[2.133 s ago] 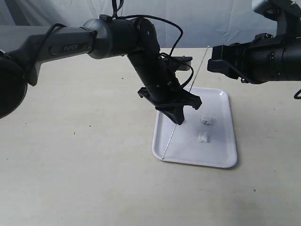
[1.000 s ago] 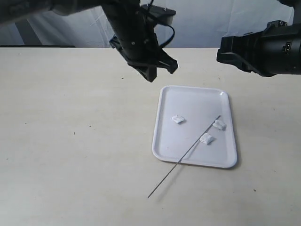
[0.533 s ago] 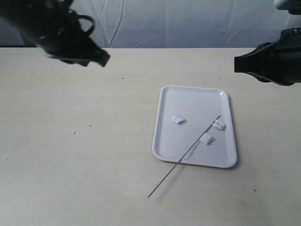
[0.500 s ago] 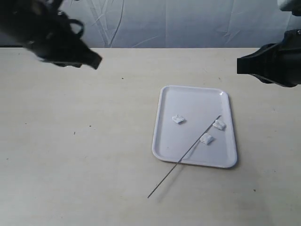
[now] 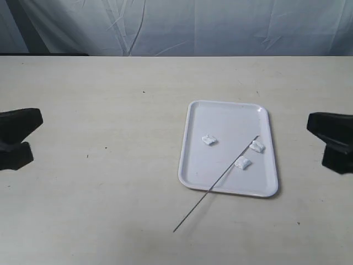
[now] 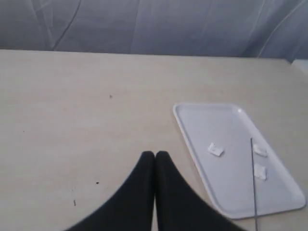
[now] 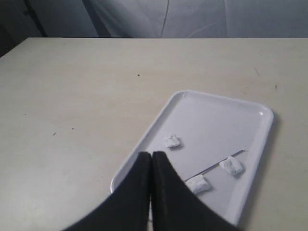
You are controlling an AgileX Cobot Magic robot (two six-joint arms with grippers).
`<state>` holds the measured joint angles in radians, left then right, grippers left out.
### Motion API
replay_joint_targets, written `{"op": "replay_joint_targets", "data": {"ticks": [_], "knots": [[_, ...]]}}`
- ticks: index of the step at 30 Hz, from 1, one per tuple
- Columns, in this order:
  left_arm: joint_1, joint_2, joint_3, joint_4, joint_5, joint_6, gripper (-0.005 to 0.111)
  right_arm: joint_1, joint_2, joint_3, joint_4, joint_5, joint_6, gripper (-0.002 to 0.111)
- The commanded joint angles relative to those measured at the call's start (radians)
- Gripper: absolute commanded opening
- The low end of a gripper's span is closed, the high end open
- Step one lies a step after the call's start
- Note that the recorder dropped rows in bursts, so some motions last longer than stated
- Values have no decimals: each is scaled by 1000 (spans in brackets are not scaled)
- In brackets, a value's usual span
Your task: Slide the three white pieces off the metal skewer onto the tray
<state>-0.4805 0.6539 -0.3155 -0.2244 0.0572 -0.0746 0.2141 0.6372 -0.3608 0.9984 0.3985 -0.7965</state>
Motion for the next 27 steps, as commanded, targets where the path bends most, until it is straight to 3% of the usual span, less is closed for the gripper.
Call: {"op": "replay_joint_targets", "data": {"ticks": [1,5,10,13,15,17,22,25,27], "knots": [[0,-95,112,-70,-43,-4,0,-4,-176,102,0,-35,13,-1],[0,-95,144,-174,26,-4,0,-4,-277,145,-13,-72,42,-1],[0,-95,144,-149,85,4,0,-4,-353,145,-142,-187,130,-1],[0,-95,144,-149,78,4,0,-4,-407,153,-365,-275,390,-1],[0,-95,144,-149,78,4,0,-4,-459,213,-517,-282,471,-1],[2,-143,144,-141,82,4,0,-30,-511,293,-544,-312,464,-1],[171,-264,144,-141,78,6,0,-186,-562,356,-613,-312,432,-1],[296,-380,144,-141,78,6,0,-214,-562,356,-734,-272,485,-1],[368,-451,146,-61,125,51,0,-214,-562,356,-821,-235,555,-1]]}}
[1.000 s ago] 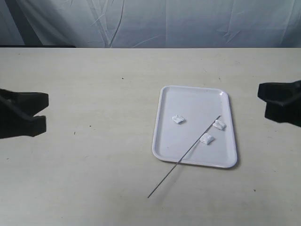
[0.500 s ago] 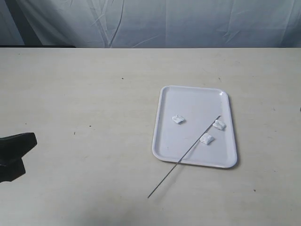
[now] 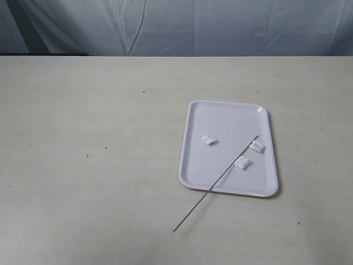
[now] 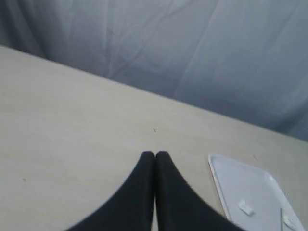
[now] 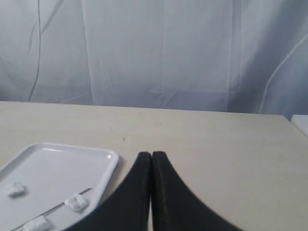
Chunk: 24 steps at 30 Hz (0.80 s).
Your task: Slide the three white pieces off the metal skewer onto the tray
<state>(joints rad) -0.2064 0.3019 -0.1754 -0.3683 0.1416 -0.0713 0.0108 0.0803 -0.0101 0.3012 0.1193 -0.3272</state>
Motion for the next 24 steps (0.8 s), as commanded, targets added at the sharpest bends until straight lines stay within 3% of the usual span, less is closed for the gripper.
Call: {"op": "replay_joint_targets", "data": {"ticks": [1,6,9,17,24], "knots": [[121,-123,5,129,73,86,0,-11,-5,5,-155,57,112,-1],[243,-236,5,218,267,290,0,-11,-24,10,-294,66,236,-1],[279,-302,13,231,294,353,0,-11,-69,10,-301,142,243,-1],[296,-302,39,203,293,364,0,-11,-80,10,-301,166,339,-1],[296,-302,55,201,192,364,0,-11,-80,10,-309,187,347,-1]]}}
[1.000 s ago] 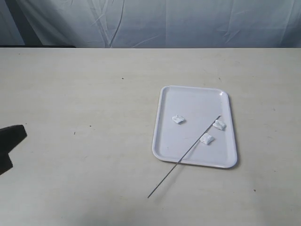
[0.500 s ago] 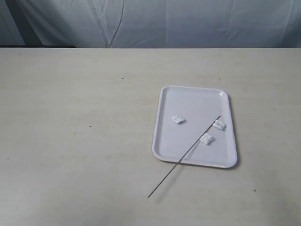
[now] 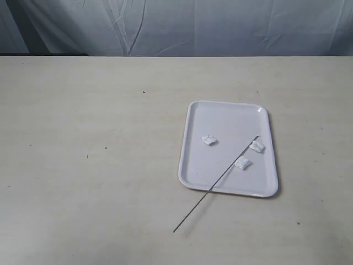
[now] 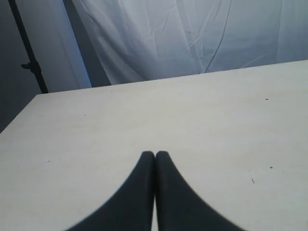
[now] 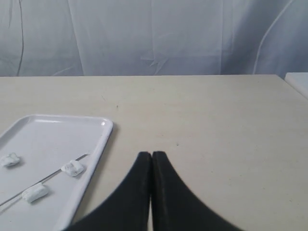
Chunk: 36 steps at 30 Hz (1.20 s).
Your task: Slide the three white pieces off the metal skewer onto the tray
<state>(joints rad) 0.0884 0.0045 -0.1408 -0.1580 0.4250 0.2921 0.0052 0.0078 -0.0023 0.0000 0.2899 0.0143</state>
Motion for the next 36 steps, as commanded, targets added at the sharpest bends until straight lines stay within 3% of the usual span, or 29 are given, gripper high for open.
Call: {"op": "replay_joint_targets", "data": {"ticks": [1,6,8,11,13,16,19,22,36], "knots": [[1,-4,31,-14,-129,0,0,-5,-8,2,-7,16,6,-1],[1,-4,109,55,-374,-16,0,-5,-8,2,-10,16,10,-1],[1,-4,138,111,-408,-123,0,-5,-8,2,-10,16,35,-1],[1,-4,141,226,-410,-327,0,-5,-8,2,-10,33,43,-1],[-1,-4,141,287,-380,-363,0,-5,-8,2,-11,78,43,-1],[-1,-4,141,264,-354,-355,0,-5,-8,2,-11,78,43,-1],[-1,-4,141,141,-268,-248,0,-5,-8,2,-23,74,43,-1],[-1,-4,141,172,-213,-227,0,-5,-8,2,-33,74,43,-1],[-1,-4,141,195,-213,-285,0,-5,-8,2,-46,72,43,-1]]}}
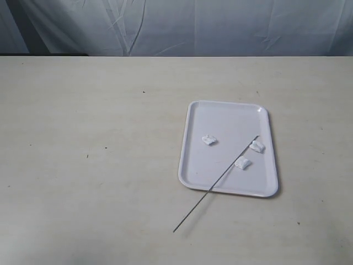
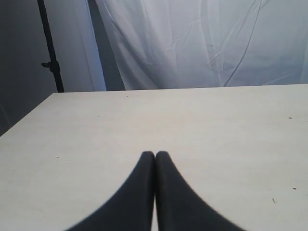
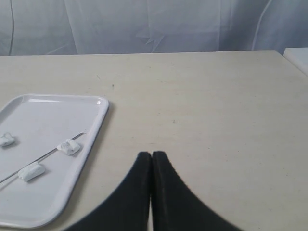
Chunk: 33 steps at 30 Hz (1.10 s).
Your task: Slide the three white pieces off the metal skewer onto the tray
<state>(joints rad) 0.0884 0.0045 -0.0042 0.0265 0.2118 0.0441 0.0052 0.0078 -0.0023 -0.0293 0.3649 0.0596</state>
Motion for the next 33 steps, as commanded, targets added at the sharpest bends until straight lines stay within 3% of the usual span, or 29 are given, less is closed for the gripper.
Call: {"op": "replay_joint_targets", "data": {"ticks": [1,33], "knots": [[-1,-4,4,11,0,-37,0,-5,-8,2,-17,-3,-2,-1],[-1,-4,4,11,-9,-6,0,-5,-8,2,15,-5,-2,-1]]}}
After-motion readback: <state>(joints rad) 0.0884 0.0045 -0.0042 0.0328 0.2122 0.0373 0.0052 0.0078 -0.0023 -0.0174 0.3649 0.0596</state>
